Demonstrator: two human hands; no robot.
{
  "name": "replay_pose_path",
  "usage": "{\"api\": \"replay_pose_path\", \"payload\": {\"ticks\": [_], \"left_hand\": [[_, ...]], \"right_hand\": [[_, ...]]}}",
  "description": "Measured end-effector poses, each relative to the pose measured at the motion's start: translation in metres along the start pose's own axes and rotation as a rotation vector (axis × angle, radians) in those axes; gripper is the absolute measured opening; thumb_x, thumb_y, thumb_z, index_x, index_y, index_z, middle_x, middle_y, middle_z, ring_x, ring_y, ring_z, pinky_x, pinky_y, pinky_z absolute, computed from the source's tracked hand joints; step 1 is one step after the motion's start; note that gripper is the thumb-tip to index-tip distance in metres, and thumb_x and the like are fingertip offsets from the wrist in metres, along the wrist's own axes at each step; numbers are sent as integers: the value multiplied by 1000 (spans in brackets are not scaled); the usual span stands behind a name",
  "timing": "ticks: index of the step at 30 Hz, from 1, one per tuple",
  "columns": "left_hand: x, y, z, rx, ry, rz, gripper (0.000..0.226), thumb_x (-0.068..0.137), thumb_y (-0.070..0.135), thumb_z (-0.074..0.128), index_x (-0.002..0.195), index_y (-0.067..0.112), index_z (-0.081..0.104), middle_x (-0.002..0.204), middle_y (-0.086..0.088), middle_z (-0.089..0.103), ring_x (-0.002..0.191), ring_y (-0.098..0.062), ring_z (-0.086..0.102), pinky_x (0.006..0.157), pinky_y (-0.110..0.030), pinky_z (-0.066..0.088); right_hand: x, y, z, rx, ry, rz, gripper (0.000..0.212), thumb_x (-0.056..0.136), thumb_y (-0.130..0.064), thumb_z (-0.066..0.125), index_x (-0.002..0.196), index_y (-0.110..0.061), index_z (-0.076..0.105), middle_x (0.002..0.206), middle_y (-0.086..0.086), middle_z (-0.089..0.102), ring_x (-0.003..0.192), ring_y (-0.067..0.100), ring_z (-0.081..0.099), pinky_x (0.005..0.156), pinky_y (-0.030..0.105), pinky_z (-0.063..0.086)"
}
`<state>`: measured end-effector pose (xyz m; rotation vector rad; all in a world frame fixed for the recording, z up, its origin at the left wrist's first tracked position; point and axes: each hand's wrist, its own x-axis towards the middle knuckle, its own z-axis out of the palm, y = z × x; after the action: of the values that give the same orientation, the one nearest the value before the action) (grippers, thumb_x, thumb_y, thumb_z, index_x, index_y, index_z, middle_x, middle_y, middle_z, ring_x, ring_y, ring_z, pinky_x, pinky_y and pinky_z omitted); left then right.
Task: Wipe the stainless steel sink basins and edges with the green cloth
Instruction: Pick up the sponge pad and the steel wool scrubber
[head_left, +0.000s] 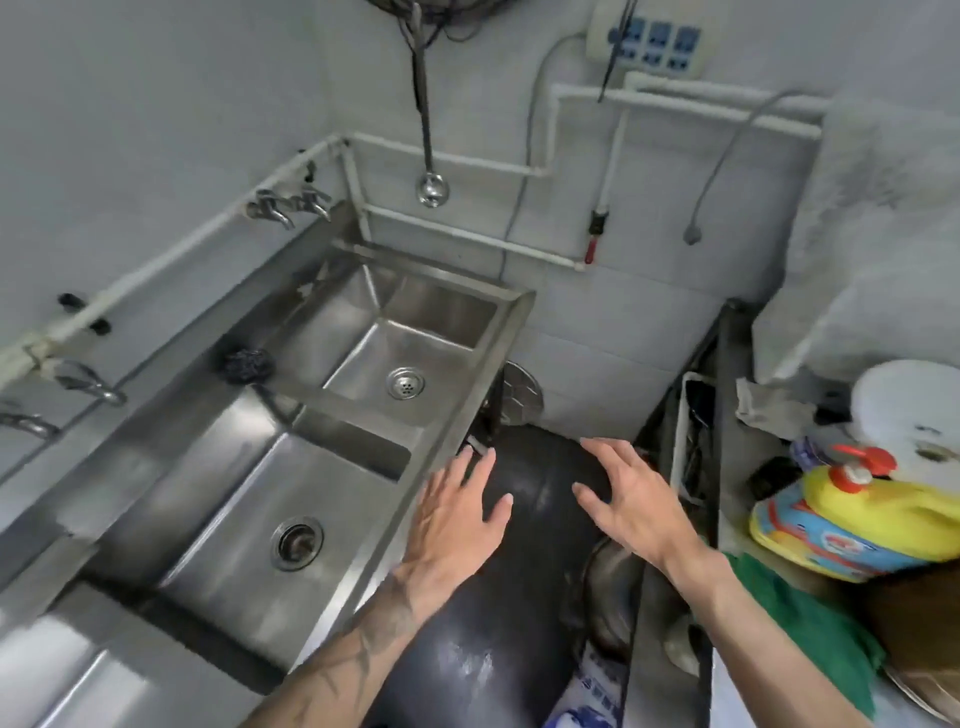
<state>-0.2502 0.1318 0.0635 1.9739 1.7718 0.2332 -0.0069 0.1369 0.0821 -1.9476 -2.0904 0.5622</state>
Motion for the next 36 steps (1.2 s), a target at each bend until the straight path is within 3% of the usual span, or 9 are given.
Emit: {"api": "replay_pose_path", "payload": {"ticks": [9,15,19,23,25,29,32,36], "left_hand": [[-36,-184,-132,-44,265,-238,70,105,60,42,167,35,22,176,-2,20,161,-25,20,131,-40,15],[-85,-286,-167,-37,384,-448,64,104,54,46,162,31,31,166,-1,37,153,-26,36,125,-40,23],[-112,-344,-169,-65,439,-643,65,106,53,49,163,28,32,167,-3,36,153,-27,34,124,-38,24],[-125,-398,-154,-79,452,-799,69,102,57,46,162,24,38,163,-7,44,148,-31,44,122,-45,34],[-123,-422,-142,-84,492,-849,66,101,52,55,158,21,44,156,-5,52,143,-29,50,120,-44,38],[-102,-472,-124,-92,477,-943,62,101,47,62,155,20,46,157,-6,51,146,-30,46,122,-42,34],[-86,-511,-99,-79,423,-1014,66,100,50,62,156,19,43,161,-9,46,149,-32,43,123,-45,34],[-72,-550,-69,-2,384,-1041,64,95,48,61,150,18,47,150,-10,53,139,-35,51,116,-47,44]], "right_hand": [[101,-222,50,-101,-152,-337,73,98,-51,59,162,-33,29,162,-7,35,141,21,49,114,43,39],[149,-345,106,-172,-254,-560,74,98,-56,56,161,-28,30,159,-2,40,142,26,46,117,44,39],[180,-408,151,-164,-369,-650,73,97,-55,58,161,-33,29,162,-3,37,141,31,48,115,50,42],[223,-442,195,-138,-448,-690,71,98,-46,64,160,-28,34,160,-1,39,143,27,46,115,49,42],[250,-450,218,-145,-473,-710,71,98,-43,66,159,-26,36,158,0,42,140,27,49,114,49,43],[316,-458,272,-149,-461,-720,69,92,-37,75,153,-17,48,153,11,49,133,33,55,108,45,46],[362,-463,309,-189,-456,-698,75,93,-38,75,157,-17,42,160,14,40,139,37,50,109,52,48],[421,-461,358,-227,-337,-694,80,87,-29,79,156,-13,43,162,23,34,143,47,42,112,61,43]]}}
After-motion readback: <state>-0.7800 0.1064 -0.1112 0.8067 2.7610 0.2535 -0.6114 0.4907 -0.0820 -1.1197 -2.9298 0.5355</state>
